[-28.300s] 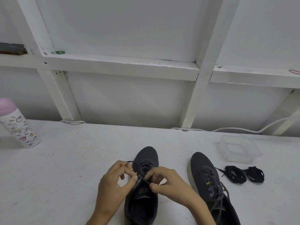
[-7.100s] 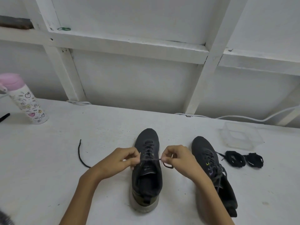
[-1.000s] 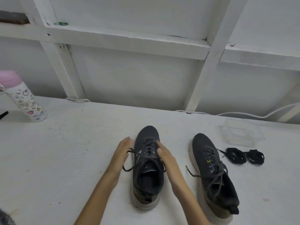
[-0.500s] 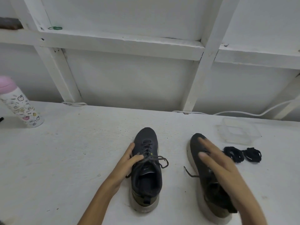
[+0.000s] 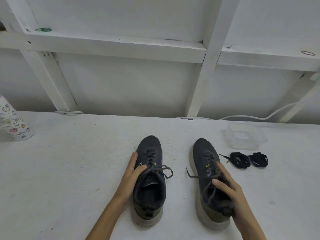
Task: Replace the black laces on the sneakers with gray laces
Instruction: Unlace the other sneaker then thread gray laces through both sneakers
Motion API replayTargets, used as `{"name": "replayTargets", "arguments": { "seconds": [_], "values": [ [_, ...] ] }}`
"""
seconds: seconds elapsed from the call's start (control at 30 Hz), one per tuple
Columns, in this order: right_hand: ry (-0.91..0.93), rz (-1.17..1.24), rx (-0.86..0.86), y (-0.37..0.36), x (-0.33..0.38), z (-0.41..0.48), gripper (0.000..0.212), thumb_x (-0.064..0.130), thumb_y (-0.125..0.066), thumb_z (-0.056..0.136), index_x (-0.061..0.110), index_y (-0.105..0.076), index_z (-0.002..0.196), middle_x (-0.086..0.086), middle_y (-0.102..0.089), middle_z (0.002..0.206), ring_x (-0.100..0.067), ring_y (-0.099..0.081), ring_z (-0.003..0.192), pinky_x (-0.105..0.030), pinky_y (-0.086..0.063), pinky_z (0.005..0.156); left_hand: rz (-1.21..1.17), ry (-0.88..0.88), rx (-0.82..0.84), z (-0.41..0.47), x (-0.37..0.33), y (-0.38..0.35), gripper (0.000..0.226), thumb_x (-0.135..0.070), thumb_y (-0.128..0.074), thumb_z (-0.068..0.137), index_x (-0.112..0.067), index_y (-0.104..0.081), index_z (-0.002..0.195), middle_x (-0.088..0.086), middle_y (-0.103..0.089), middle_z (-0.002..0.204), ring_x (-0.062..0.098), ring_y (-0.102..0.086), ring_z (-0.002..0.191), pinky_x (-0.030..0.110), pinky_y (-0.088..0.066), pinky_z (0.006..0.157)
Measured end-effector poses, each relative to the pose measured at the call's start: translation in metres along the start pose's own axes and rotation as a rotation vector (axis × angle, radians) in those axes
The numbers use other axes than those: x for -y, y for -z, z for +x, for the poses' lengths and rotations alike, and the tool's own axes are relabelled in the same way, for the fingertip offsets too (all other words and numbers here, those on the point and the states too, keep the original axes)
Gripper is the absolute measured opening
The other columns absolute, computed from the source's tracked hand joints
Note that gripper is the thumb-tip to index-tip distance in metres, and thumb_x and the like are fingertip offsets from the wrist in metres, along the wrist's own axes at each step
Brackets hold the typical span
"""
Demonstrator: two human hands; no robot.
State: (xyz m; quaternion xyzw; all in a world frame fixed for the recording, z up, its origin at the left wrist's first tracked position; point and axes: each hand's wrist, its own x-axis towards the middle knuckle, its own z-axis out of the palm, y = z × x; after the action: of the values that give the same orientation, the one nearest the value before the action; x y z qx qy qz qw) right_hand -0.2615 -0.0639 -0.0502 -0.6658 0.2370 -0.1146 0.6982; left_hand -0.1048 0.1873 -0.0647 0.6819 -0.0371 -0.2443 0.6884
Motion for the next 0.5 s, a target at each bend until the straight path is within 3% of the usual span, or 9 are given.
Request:
{"name": "replayTargets", "arguments": {
  "seconds": [0.1,0.23,0.33,0.5],
  "values": [
    [0.02,0.022,0.01,-0.021,-0.003,0.007,0.071,0.028,-0.075,0.064,0.042,-0.056,0.132,0.021,-0.047,0.145,0.001,-0.043,0.134,-0.031,-0.035,0.112,-0.03,-0.017,-0.04,0.002,0.003,-0.005,0.062,-0.02,-0.049,0.099,-0.031,-0.021,0.153,-0.016,-0.025,0.157,0.008,-0.033,0.14,0.037,-0.029,0.117],
    [0.011,0.011,0.024,-0.049,-0.009,0.015,0.077,0.042,-0.078,0.059,0.043,-0.055,0.133,0.018,-0.04,0.151,-0.003,-0.038,0.139,-0.041,-0.028,0.119,-0.042,-0.012,-0.051,0.003,0.002,-0.009,0.073,-0.032,-0.058,0.087,-0.029,-0.025,0.152,-0.016,-0.029,0.154,0.008,-0.035,0.139,0.038,-0.031,0.117],
    [0.022,-0.003,0.056,-0.065,-0.009,0.018,0.079,0.046,-0.076,0.059,0.042,-0.054,0.134,0.02,-0.036,0.153,0.0,-0.033,0.14,-0.04,-0.026,0.12,-0.046,-0.028,-0.047,0.004,0.003,-0.014,0.07,-0.028,-0.058,0.089,-0.028,-0.027,0.152,-0.017,-0.028,0.155,0.006,-0.032,0.14,0.039,-0.028,0.118],
    [0.053,0.017,0.067,-0.069,-0.009,0.016,0.065,0.041,-0.069,0.074,0.042,-0.051,0.136,0.024,-0.034,0.153,0.005,-0.031,0.14,-0.028,-0.028,0.116,-0.031,-0.039,-0.049,0.004,0.007,-0.019,0.067,-0.026,-0.057,0.092,-0.027,-0.026,0.152,-0.016,-0.028,0.155,0.005,-0.032,0.14,0.037,-0.028,0.118]
  ]
}}
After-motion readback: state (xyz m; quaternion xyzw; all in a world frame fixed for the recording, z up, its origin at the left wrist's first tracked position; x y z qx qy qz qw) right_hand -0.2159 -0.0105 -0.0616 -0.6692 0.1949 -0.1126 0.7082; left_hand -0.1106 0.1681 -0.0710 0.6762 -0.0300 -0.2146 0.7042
